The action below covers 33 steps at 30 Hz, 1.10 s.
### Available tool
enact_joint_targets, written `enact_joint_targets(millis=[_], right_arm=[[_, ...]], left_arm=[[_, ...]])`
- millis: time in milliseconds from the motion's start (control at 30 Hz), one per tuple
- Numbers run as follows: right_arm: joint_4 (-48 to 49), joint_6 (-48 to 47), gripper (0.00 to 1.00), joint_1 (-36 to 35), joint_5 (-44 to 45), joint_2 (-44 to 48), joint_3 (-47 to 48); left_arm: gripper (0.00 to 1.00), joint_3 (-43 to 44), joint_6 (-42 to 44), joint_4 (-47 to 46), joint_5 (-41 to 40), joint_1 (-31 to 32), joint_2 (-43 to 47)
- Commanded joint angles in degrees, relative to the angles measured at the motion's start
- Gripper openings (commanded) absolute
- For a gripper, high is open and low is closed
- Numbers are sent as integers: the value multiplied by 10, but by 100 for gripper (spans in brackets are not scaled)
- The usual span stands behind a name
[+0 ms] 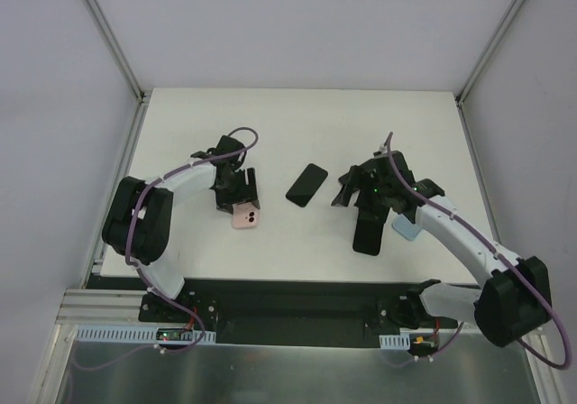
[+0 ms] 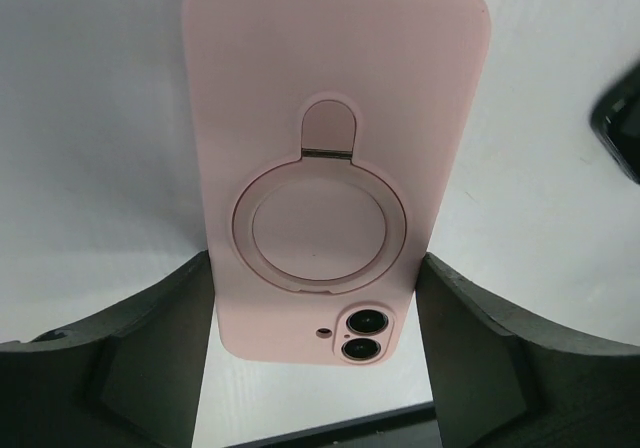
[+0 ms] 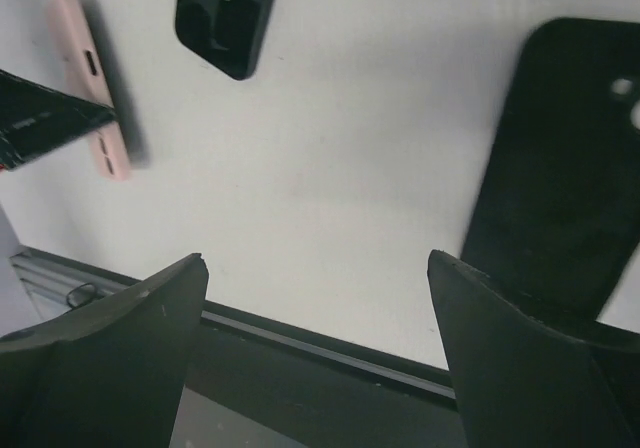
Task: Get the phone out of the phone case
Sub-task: Pick up the phone at the center of the board, then adjust the phone.
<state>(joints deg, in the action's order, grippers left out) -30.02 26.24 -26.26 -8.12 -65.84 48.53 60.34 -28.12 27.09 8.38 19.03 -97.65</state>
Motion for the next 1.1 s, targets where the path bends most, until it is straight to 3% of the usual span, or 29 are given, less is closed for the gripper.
enact_joint_targets(millis=[0, 367, 767, 967, 1067], right_arm=[[98, 44, 94, -19, -73, -87, 67], [195, 188, 90, -53, -178, -338, 188], [185, 247, 80, -116, -186, -470, 278], [192, 260, 68, -138, -200, -506, 312], [199, 265, 49, -150, -210, -514, 317]], left_arm=[[41, -29, -38, -20, 93, 31, 55], [43, -61, -51, -47, 127, 72, 98], [44, -72, -53, -61, 152, 73, 112], [44, -73, -53, -63, 169, 72, 125], [45, -74, -56, -64, 172, 73, 135]])
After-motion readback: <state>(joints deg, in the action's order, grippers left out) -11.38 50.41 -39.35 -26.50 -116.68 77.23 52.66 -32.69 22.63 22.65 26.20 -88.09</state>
